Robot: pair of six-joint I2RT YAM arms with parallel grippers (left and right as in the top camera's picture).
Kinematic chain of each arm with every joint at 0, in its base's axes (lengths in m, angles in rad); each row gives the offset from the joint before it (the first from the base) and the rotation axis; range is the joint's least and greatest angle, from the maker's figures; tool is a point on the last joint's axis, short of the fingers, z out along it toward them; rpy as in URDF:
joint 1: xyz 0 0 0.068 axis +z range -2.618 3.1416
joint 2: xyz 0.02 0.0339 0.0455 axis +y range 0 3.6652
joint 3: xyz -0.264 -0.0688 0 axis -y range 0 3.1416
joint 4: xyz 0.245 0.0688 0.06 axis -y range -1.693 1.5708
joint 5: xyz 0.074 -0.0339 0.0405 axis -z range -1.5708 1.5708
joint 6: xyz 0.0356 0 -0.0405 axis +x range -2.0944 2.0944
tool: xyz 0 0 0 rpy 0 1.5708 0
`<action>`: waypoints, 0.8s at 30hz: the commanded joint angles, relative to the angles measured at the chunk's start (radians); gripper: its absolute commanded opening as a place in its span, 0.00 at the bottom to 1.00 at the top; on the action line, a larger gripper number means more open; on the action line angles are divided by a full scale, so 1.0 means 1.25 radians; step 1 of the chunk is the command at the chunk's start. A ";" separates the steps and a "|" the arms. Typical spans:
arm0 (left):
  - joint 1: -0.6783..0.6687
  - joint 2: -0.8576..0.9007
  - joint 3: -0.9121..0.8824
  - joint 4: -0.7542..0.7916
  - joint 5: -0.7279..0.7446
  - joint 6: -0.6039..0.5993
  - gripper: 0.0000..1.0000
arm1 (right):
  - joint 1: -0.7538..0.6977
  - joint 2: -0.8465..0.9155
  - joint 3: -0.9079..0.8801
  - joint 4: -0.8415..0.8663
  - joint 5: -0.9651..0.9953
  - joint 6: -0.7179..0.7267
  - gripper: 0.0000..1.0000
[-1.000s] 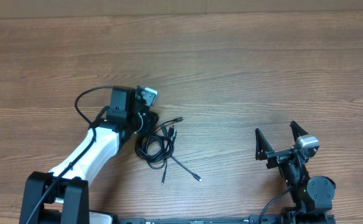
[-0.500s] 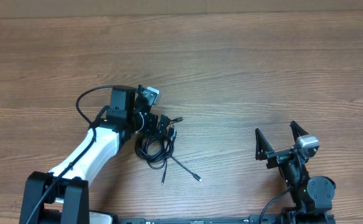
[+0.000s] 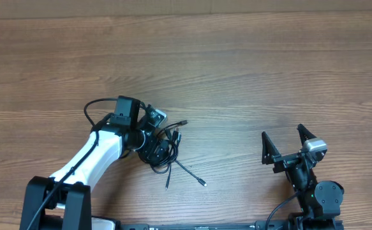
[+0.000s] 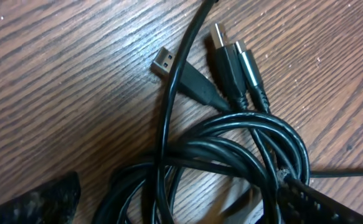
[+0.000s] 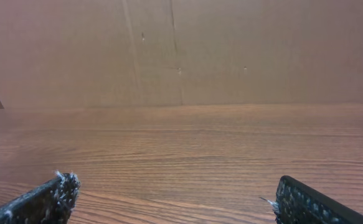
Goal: Untangle cables
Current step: 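Lower the left gripper and close it on the cable loops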
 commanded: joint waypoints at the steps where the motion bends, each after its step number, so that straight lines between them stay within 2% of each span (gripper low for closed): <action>1: -0.005 0.001 0.006 -0.013 -0.009 0.043 1.00 | 0.003 -0.006 -0.008 0.004 0.002 0.001 1.00; 3: -0.005 0.001 0.006 -0.039 -0.033 0.085 0.93 | 0.003 -0.006 -0.008 0.004 0.002 0.001 1.00; 4: -0.005 0.001 0.006 -0.047 -0.051 0.078 0.89 | 0.003 -0.006 -0.008 0.004 0.002 0.001 1.00; 7: -0.005 0.001 0.006 -0.076 -0.074 0.057 0.88 | 0.003 -0.006 -0.008 0.004 0.002 0.000 1.00; 12: -0.005 0.001 0.005 -0.084 -0.074 0.058 0.76 | 0.003 -0.006 -0.008 0.004 0.002 0.000 1.00; 15: -0.005 0.001 0.005 -0.084 -0.072 0.057 0.63 | 0.003 -0.006 -0.008 0.004 0.002 0.001 1.00; 24: -0.005 0.001 0.004 -0.063 -0.070 0.045 0.54 | 0.003 -0.006 -0.008 0.004 0.002 0.001 1.00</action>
